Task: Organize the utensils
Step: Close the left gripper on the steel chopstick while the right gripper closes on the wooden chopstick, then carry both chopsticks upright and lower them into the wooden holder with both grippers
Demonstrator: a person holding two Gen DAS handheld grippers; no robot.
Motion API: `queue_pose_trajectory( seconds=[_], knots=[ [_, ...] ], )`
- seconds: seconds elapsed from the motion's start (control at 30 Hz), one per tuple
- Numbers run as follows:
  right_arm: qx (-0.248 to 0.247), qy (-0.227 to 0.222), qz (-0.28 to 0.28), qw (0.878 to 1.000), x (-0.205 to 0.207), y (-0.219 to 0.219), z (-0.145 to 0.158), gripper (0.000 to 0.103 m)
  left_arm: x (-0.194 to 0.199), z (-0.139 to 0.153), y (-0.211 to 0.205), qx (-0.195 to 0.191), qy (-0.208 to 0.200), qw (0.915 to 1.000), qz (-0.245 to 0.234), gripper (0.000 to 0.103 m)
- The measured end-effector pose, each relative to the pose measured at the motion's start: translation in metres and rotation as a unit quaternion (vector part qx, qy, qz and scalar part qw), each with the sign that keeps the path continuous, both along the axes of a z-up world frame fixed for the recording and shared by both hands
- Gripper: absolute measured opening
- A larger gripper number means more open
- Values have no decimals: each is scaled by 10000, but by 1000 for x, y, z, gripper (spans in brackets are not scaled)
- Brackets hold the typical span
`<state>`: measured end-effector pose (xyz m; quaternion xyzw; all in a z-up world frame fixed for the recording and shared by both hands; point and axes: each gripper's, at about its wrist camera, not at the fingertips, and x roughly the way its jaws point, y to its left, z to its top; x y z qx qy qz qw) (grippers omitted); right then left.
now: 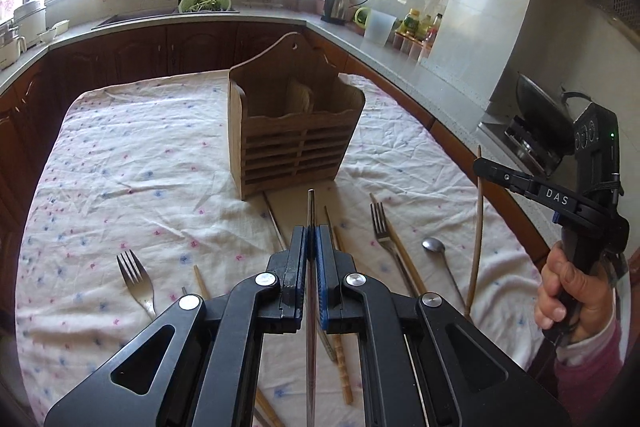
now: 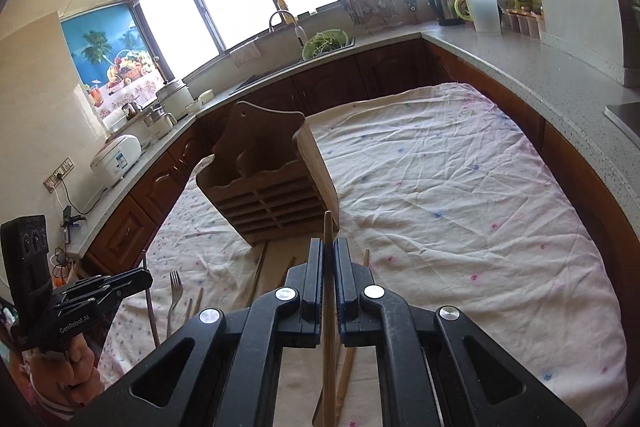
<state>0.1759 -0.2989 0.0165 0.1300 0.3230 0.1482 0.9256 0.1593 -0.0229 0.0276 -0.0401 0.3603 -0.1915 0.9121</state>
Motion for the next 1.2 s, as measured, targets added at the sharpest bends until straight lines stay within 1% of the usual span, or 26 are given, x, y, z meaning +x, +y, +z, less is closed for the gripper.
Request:
queue_pose_trajectory(
  seconds=[0.2,0.3,0.4,0.8,1.07,1.2],
  knots=[
    [52,-409,-1,9992,-22,0,29,5,-23,28,15,-301,-442,9985,90,4],
    [78,-560,-5,9984,-27,-1,40,5,-26,35,20,-386,-554,9976,136,4],
    [91,-644,-4,9979,-27,0,46,5,-27,38,21,-388,-628,9971,168,4],
    [105,-867,51,9962,-17,3,63,5,-20,52,20,-472,-844,9952,165,4],
    [128,-1068,92,9942,0,10,80,5,-6,71,27,-586,-1083,9921,243,4],
    [159,-1257,51,9919,12,13,96,5,4,85,31,-629,-1283,9892,319,4]
  ],
)
